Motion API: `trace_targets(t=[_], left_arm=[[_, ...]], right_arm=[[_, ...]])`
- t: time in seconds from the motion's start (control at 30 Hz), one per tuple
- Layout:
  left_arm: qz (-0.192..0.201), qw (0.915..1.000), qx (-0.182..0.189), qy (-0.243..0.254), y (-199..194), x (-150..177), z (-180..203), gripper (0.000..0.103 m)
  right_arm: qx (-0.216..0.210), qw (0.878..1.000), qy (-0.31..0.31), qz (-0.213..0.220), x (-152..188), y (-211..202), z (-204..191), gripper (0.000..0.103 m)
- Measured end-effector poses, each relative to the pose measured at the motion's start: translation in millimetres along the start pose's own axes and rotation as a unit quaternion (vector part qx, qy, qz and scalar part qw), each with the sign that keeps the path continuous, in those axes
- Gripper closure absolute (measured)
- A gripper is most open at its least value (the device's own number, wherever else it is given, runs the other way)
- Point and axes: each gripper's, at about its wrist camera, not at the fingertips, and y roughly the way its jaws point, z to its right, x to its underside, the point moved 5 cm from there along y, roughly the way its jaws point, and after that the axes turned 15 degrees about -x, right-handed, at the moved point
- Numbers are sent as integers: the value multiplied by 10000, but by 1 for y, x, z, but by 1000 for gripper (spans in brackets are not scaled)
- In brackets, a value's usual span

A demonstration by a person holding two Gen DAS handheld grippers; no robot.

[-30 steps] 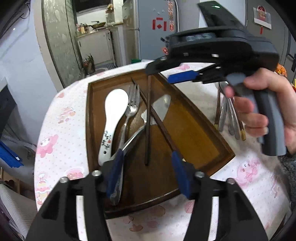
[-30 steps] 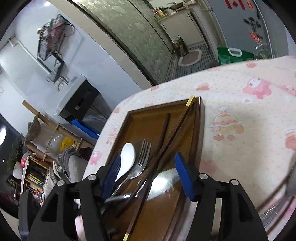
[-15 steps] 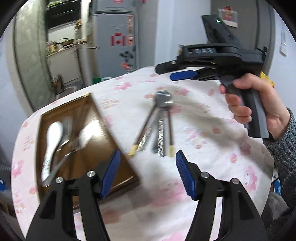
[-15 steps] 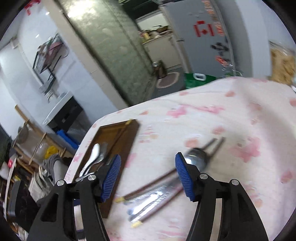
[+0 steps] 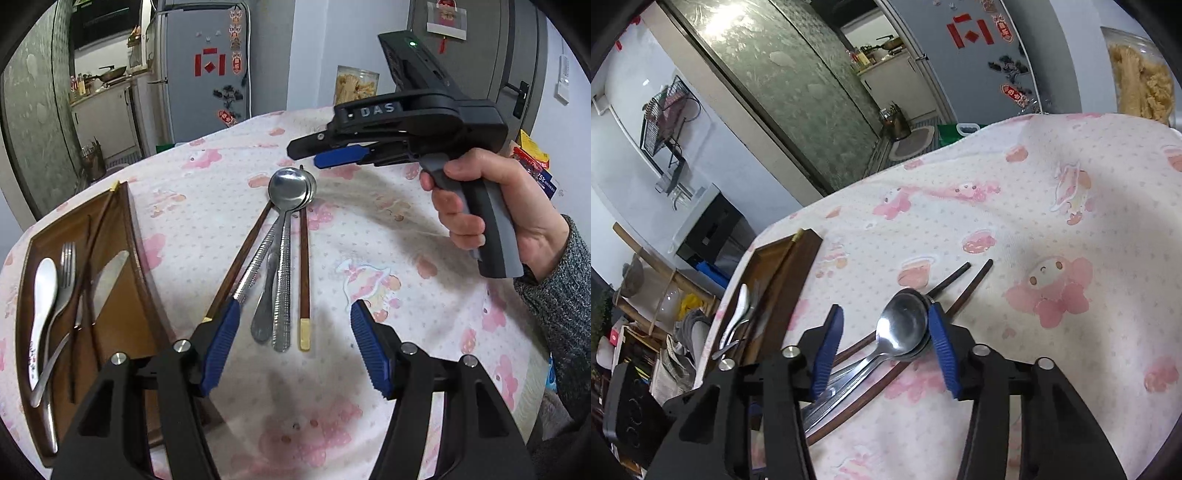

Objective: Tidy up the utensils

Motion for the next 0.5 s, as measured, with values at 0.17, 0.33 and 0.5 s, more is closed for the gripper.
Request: trace_targets(t=[0.17,0.33,0.5], left_arm=[[-61,10000,46,56,5,0,5,37],[-59,9999,75,79,7,-3,10,37],[-108,9999,76,89,13,-3,13,37]], right_arm=[[-98,9997,-12,-208,2,13,1,55],[131,9994,-103,-317,4,23,2,57],[326,9977,-320,-500,9,41,-4,58]])
